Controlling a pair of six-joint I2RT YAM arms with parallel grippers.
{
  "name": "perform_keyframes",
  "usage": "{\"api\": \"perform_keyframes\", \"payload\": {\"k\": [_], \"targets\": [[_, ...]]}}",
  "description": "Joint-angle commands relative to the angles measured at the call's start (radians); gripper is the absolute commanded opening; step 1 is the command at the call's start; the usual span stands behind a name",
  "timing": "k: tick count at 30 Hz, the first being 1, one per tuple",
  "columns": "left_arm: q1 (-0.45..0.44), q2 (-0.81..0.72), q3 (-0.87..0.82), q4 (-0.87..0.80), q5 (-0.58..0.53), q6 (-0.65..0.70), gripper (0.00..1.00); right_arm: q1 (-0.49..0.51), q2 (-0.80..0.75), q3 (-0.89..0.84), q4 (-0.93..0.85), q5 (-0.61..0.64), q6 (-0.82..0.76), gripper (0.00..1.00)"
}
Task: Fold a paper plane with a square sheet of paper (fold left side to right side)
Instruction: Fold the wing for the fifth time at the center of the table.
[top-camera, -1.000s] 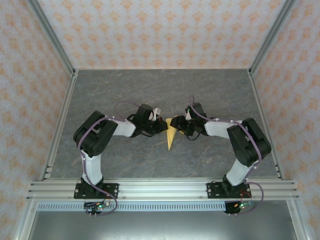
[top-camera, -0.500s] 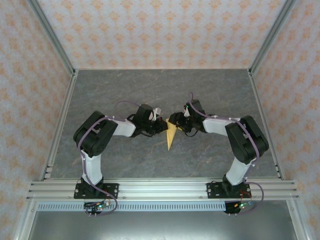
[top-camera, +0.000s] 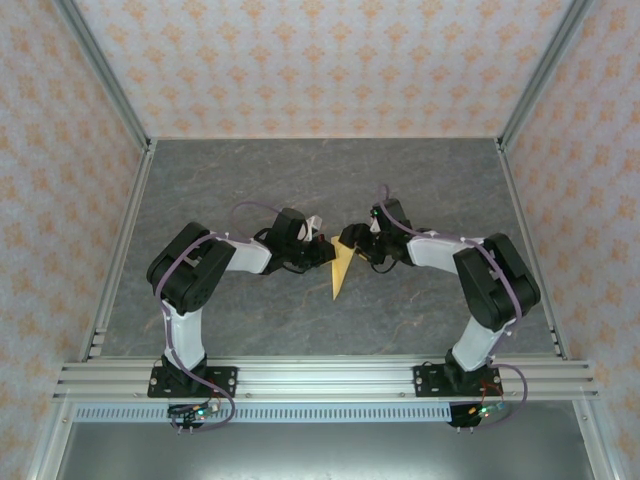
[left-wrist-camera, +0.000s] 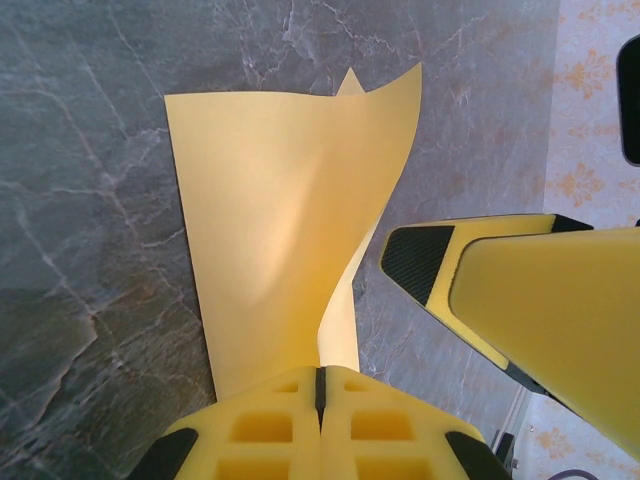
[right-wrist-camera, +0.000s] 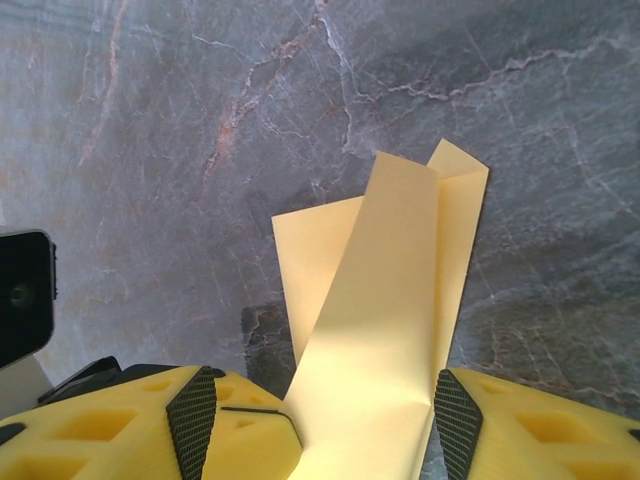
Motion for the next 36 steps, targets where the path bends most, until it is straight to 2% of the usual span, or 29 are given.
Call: {"api": "perform_keyframes", "payload": {"k": [1, 17, 36], "targets": [[0.011, -0.007, 0.015, -0.011, -0.004, 0.026, 0.0, 0.004, -0.003, 0.004, -0.013, 0.011, -0.003, 0.63], [0.012, -0.053, 0.007, -0.022, 0.0, 0.04, 0.0, 0.004, 0.072, 0.089, -0.036, 0.03, -0.026, 0.7], [0.012, -0.052, 0.008, -0.024, 0.001, 0.042, 0.0, 0.004, 0.108, 0.156, -0.115, 0.079, -0.055, 0.71]]}}
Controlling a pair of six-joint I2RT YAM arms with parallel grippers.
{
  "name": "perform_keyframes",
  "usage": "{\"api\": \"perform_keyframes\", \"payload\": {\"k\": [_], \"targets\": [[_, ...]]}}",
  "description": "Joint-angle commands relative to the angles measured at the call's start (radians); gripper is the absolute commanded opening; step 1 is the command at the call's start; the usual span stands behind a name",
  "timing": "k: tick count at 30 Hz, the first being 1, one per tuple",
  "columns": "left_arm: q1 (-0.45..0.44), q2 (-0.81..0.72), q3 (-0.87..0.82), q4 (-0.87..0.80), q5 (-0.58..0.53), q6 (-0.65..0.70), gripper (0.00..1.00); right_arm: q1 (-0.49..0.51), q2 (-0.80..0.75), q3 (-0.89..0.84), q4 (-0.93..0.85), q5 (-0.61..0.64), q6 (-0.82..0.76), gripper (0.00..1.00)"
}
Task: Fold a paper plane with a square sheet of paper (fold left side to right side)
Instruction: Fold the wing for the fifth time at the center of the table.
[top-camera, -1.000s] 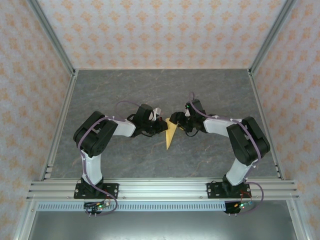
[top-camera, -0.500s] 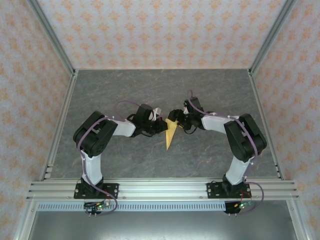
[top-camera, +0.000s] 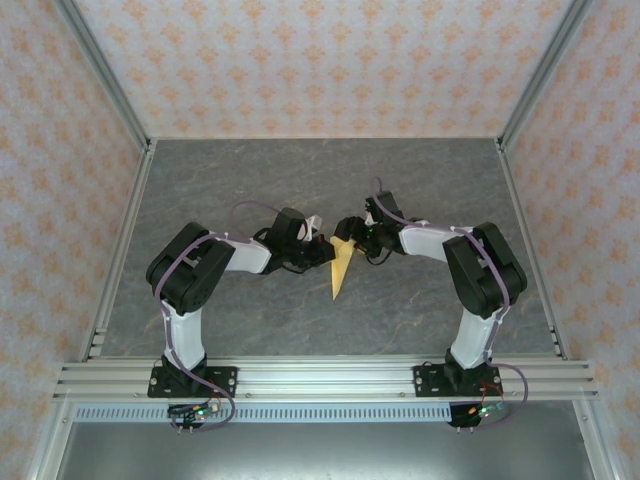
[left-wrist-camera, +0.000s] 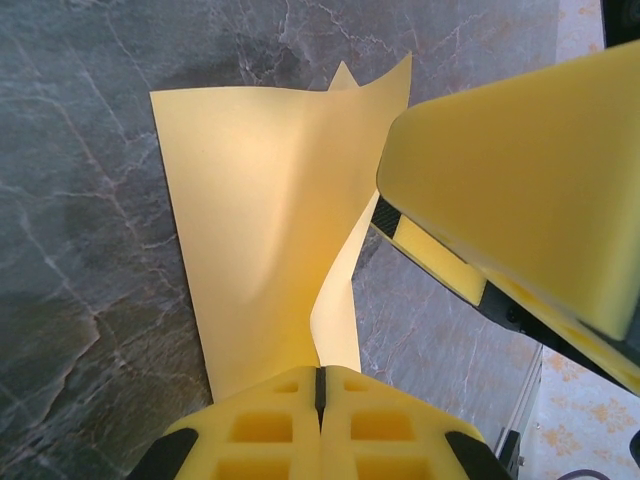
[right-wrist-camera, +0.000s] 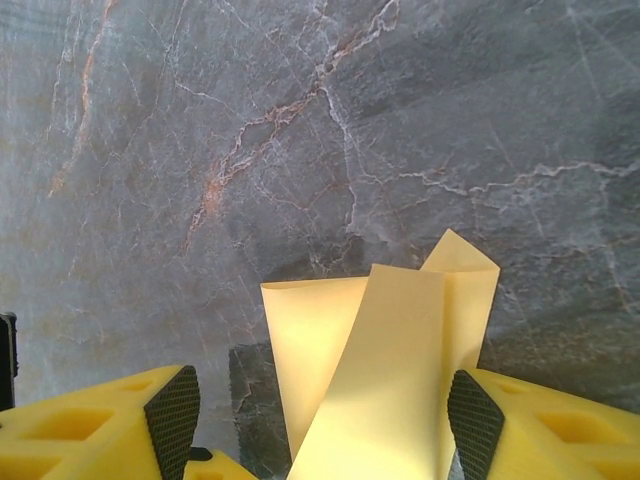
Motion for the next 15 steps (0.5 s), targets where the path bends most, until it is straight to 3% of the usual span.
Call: {"api": "perform_keyframes", "payload": {"k": [1, 15], "targets": [[0.009, -0.048, 0.009, -0.017, -0.001, 0.022, 0.0, 0.004, 0.005, 0.029, -0.044, 0.038, -0.02, 0.72], [0.014, -0.056, 0.021, -0.033, 0.001, 0.049, 0.0, 0.004, 0.075, 0.077, -0.129, 0.021, -0.038, 0.72]]}}
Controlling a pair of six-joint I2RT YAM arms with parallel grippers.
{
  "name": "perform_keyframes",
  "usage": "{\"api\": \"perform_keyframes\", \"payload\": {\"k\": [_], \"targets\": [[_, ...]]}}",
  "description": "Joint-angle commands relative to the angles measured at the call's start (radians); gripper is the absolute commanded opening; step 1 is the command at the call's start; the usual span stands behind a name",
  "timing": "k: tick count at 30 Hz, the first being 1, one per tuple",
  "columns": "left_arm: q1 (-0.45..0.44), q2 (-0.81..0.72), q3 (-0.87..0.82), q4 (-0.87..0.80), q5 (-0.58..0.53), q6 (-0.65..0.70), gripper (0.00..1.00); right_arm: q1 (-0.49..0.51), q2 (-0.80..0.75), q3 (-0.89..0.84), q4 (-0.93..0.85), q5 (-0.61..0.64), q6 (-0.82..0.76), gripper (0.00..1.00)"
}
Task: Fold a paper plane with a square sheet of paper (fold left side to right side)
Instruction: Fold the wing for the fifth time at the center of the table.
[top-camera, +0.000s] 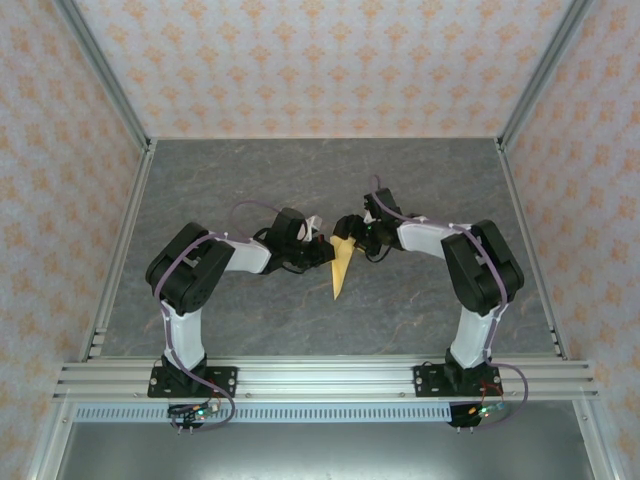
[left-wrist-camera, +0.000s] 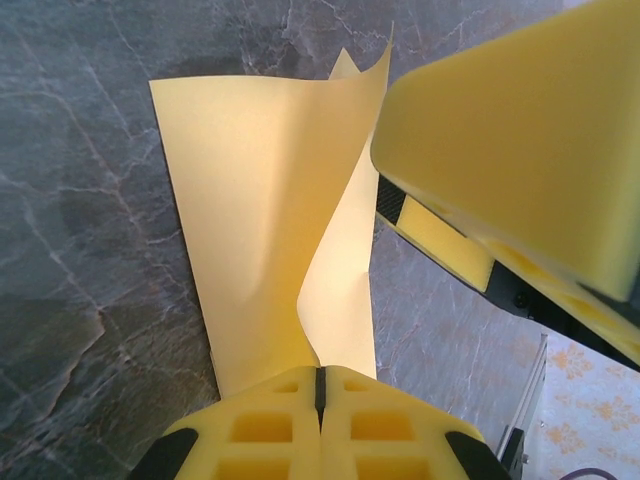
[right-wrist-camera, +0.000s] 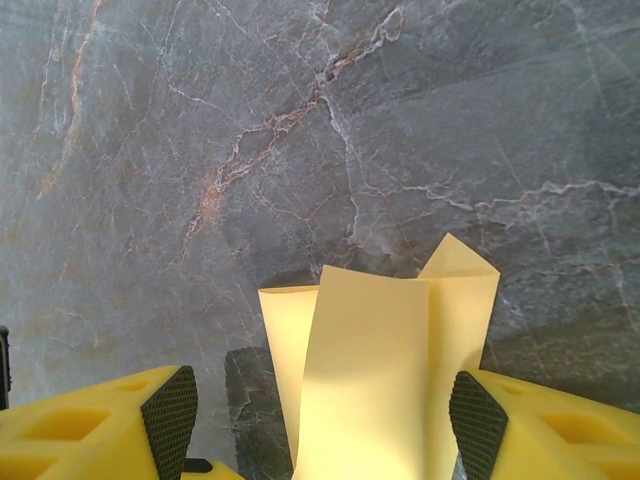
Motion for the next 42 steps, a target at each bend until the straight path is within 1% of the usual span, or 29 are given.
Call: {"api": "perform_keyframes", "payload": {"k": [1, 9, 16, 18, 23, 42], "targets": [[0.015, -0.051, 0.024, -0.021, 0.001, 0.04, 0.0, 0.004, 0.053, 0.026, -0.081, 0.024, -0.029, 0.72], [0.018, -0.029, 0.059, -0.044, 0.015, 0.074, 0.0, 0.004, 0.087, 0.038, -0.119, 0.023, -0.039, 0.72], [0.018, -0.016, 0.071, -0.056, 0.013, 0.085, 0.0, 0.003, 0.087, 0.036, -0.122, 0.022, -0.041, 0.72], [0.019, 0.014, 0.073, -0.058, 0.012, 0.088, 0.0, 0.005, 0.086, 0.035, -0.121, 0.021, -0.041, 0.72], [0.018, 0.031, 0.076, -0.064, 0.01, 0.094, 0.0, 0.005, 0.083, 0.03, -0.115, 0.014, -0.042, 0.72], [0.023, 0.065, 0.071, -0.077, -0.009, 0.134, 0.0, 0.003, 0.068, 0.015, -0.104, 0.007, -0.045, 0.72]]}}
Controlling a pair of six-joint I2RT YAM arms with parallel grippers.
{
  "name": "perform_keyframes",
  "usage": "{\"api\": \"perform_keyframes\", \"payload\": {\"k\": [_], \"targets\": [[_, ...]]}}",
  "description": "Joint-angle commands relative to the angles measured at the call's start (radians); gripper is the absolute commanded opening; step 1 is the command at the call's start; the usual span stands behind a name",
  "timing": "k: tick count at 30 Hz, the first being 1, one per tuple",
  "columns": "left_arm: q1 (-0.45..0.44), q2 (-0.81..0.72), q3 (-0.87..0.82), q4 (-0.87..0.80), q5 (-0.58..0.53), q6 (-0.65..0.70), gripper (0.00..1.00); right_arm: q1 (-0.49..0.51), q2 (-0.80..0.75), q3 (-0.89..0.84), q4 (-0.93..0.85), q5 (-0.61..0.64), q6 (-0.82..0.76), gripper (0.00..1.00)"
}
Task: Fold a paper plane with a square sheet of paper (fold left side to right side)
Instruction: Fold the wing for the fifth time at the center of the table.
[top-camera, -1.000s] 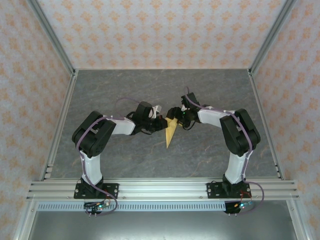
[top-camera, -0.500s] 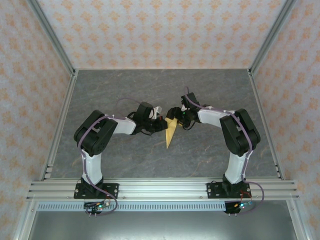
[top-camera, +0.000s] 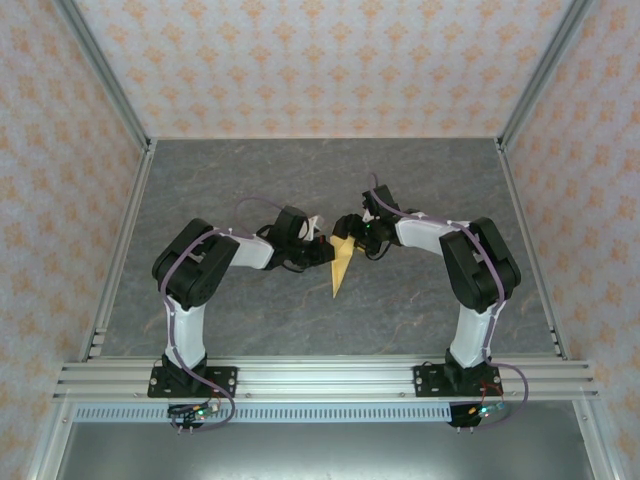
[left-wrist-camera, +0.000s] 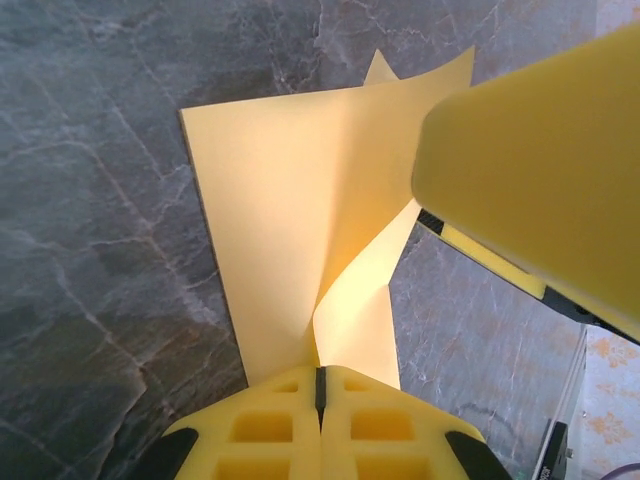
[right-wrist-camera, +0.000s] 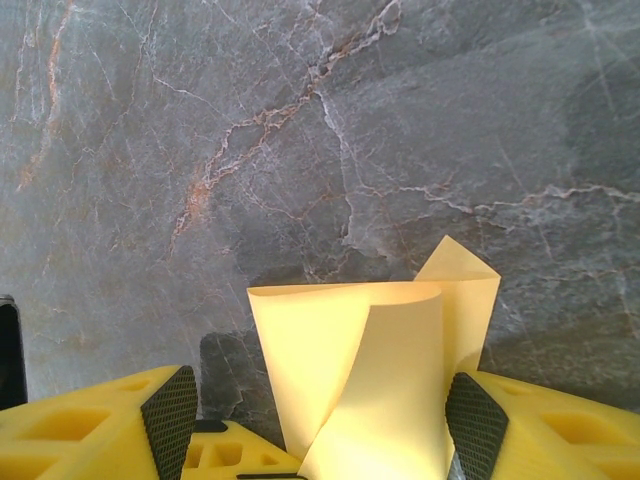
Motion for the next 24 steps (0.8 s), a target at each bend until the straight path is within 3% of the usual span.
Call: {"api": "perform_keyframes", "payload": {"k": [1, 11, 18, 24], "targets": [[0.012, 0.008, 0.012, -0.018, -0.02, 0.035, 0.0, 0.005, 0.037, -0.031, -0.04, 0.018, -0.02, 0.72], [0.017, 0.014, -0.005, -0.015, -0.025, 0.041, 0.0, 0.005, -0.12, -0.068, -0.016, 0.074, -0.037, 0.69], [0.02, 0.006, -0.015, -0.012, -0.026, 0.041, 0.0, 0.005, -0.159, -0.148, 0.028, 0.031, -0.024, 0.29], [0.019, 0.006, -0.014, -0.015, -0.029, 0.041, 0.0, 0.006, -0.133, -0.177, 0.108, -0.046, -0.007, 0.07]]}}
